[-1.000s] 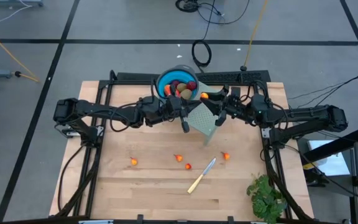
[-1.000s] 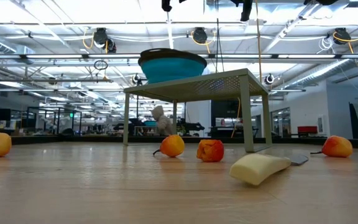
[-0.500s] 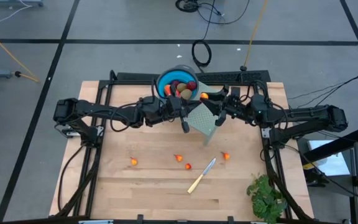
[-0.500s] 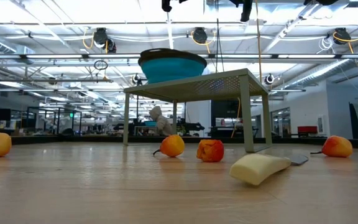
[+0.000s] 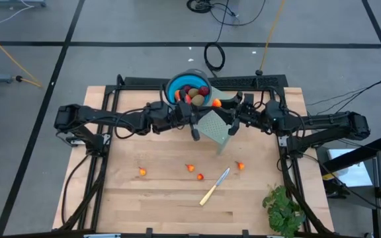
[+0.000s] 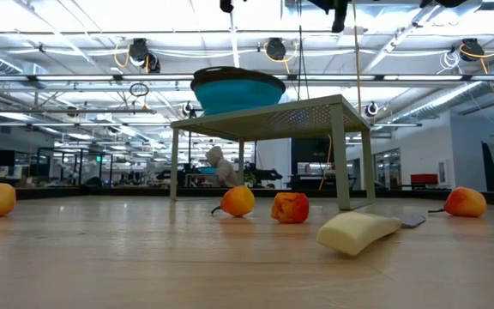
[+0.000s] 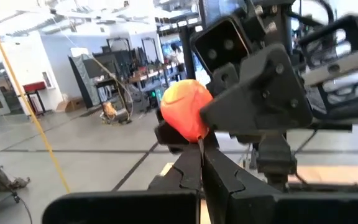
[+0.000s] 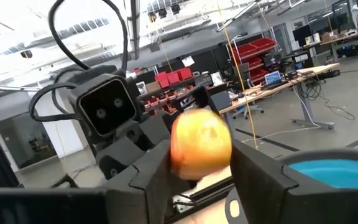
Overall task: Pick & Place Fruit
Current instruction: Put the peach into the blue strainer bowl on the shelf
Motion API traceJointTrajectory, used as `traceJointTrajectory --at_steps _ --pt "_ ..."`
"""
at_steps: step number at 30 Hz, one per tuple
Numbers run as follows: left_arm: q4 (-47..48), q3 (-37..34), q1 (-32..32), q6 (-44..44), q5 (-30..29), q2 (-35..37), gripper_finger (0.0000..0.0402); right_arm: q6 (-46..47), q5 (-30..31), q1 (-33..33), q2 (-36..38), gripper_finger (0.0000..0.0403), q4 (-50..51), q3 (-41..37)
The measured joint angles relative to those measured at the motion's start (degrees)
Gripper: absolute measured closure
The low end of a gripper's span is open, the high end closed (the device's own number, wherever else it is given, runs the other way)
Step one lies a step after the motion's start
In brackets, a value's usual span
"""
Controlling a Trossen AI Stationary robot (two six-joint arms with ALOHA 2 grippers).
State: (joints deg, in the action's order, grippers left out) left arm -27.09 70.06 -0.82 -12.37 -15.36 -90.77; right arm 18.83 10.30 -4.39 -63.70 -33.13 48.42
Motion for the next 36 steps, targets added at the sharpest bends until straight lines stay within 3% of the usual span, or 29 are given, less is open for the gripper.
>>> traceJointTrajectory --at_steps 18,36 --pt "3.2 0.0 -0.6 -1.1 -1.3 0.9 0.0401 0.0 0.1 0.0 0.0 0.0159 0.4 0.0" --pt "10.1 0.0 -2.1 -3.1 -9.8 4.5 0.0401 -0.2 1.9 -0.1 0.0 0.0160 2.6 0.0"
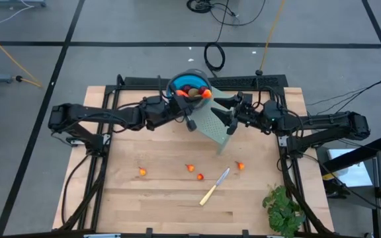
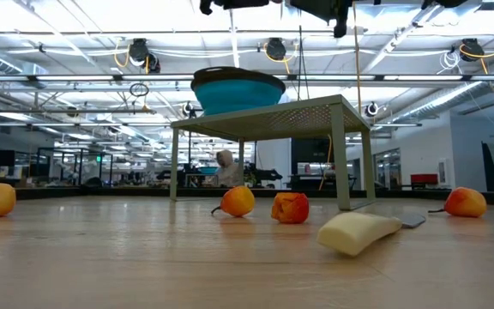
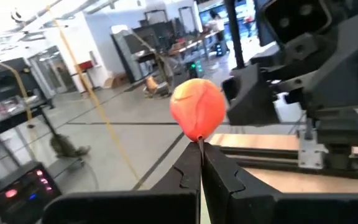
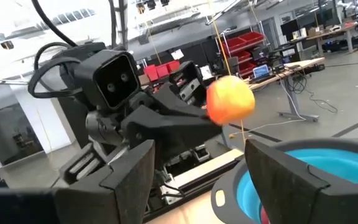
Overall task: Pick & Place Fruit
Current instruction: Put the peach into the blue strainer bowl on the shelf
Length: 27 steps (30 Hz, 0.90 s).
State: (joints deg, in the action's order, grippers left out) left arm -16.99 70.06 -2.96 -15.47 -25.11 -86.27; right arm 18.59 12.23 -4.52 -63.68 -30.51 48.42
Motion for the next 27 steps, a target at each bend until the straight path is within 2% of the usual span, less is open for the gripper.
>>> traceJointTrajectory --at_steps 7,15,21,27 --pt "7.1 0.0 -1.6 -0.4 -3.6 3.1 0.0401 0.1 1.4 0.0 0.0 0.0161 2.0 0.0" --pt "17.3 0.0 -4.9 5.3 -3.5 6.1 0.0401 -0.4 1.2 0.0 0.0 0.0172 5.2 0.0" --pt "22.2 0.0 -7.3 10.1 -2.5 6.7 0.0401 -3.0 0.9 0.0 0.0 0.0230 7.4 0.0" --pt "24.7 0.0 -10.3 12.9 3.6 6.6 0.0401 -4.7 -2.1 0.0 0.0 0.0305 7.6 -1.1"
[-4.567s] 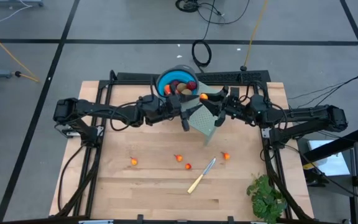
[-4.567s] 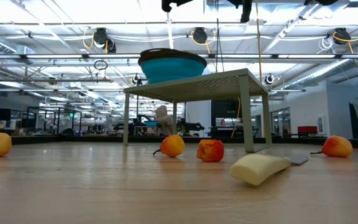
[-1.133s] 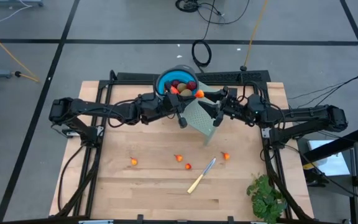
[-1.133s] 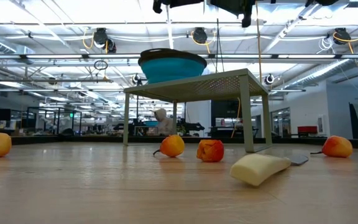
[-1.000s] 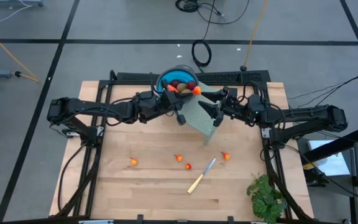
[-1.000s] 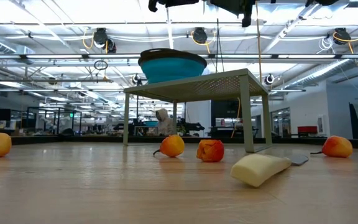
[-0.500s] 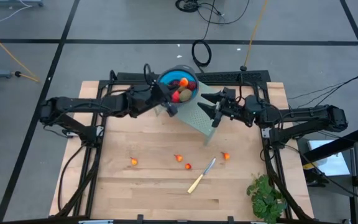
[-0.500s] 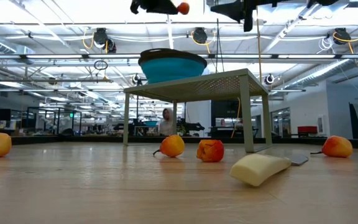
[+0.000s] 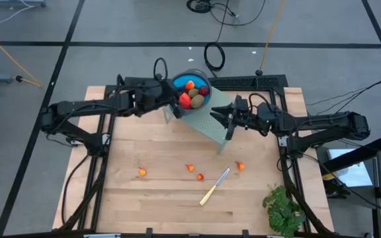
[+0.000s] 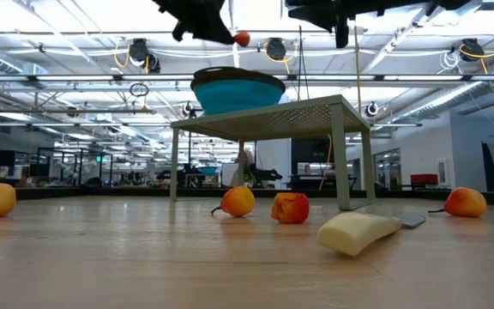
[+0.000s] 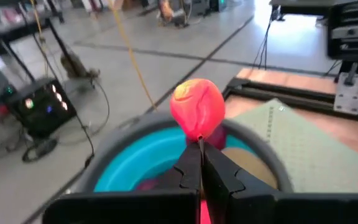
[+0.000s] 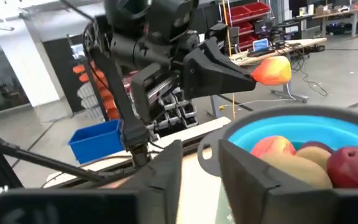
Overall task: Pick & Place Fruit
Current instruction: Put the peach into the blue strainer bowl on the shelf
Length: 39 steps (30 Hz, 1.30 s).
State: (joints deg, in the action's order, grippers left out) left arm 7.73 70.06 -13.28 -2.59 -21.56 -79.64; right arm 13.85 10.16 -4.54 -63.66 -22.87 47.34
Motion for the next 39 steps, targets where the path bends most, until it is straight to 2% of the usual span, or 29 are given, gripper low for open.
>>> traceJointTrajectory --at_steps 4,8,15,18,29,39 --pt "3.0 0.0 -2.2 3.2 2.3 0.0 0.0401 0.0 -0.5 0.0 0.0 0.0357 0.0 -1.4" --pt "4.6 0.0 -4.3 5.9 6.6 0.0 0.0401 -1.7 -6.0 -0.7 0.0 0.0397 0.1 -2.5" --pt "6.8 0.0 -6.8 8.8 11.7 0.0 0.0401 -5.2 -12.0 -1.5 1.8 0.0399 0.2 -3.5" --pt "9.2 0.8 -7.2 8.9 13.7 0.0 0.0401 -5.8 -12.0 -2.2 4.6 0.0401 0.1 -5.0" --pt "20.1 8.8 -9.1 7.5 13.4 0.0 0.0401 -5.6 -11.8 -3.8 16.9 0.0402 0.1 -12.3" --pt "27.2 13.8 -10.7 8.5 14.1 -0.9 0.0401 -6.2 -10.0 -3.8 24.7 0.0402 0.1 -18.1"
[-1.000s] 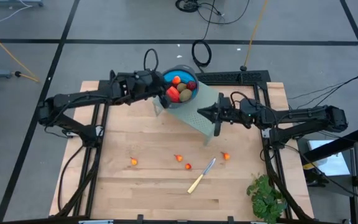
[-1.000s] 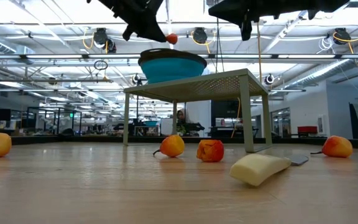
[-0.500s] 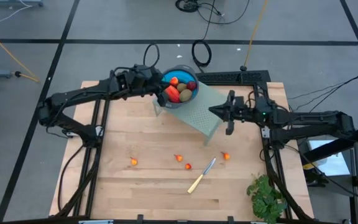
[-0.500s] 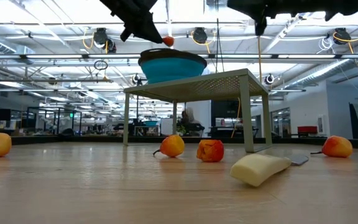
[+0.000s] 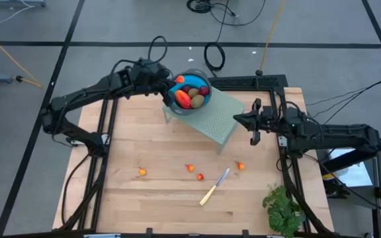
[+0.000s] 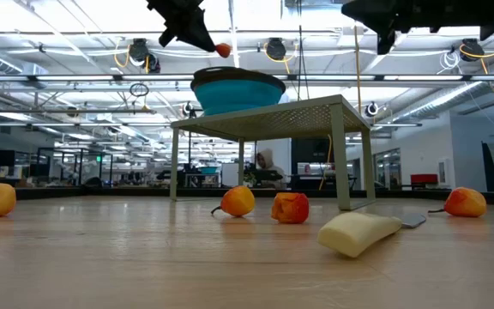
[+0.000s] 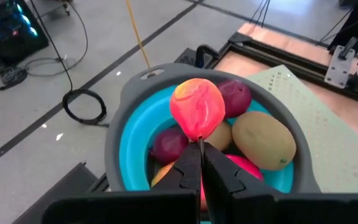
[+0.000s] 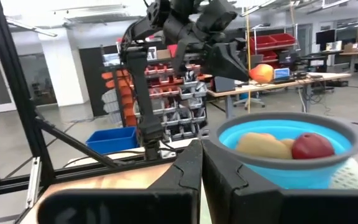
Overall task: Pick & Place Fruit
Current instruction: Put the peach into the blue strainer bowl on the shelf
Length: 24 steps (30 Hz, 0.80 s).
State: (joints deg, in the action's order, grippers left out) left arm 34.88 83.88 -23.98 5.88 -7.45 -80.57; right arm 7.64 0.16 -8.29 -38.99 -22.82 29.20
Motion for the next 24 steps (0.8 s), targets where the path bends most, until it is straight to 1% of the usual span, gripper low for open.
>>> traceJointTrajectory --at_steps 8,15,19,24 --pt "5.8 5.4 -0.1 0.3 0.4 -4.7 0.0401 0.0 0.0 0.0 2.9 0.0402 0.0 -2.3" --pt "10.9 11.1 -0.9 0.3 0.6 -10.1 0.0401 0.0 0.0 0.0 3.4 0.0402 0.0 -3.3" --pt "14.5 14.8 -1.6 0.0 2.4 -13.6 0.0401 0.0 0.0 0.0 3.5 0.0402 0.0 -3.7" --pt "19.8 19.0 -2.6 -0.1 2.5 -18.2 0.0401 0.0 0.0 0.0 3.5 0.0402 0.0 -3.7"
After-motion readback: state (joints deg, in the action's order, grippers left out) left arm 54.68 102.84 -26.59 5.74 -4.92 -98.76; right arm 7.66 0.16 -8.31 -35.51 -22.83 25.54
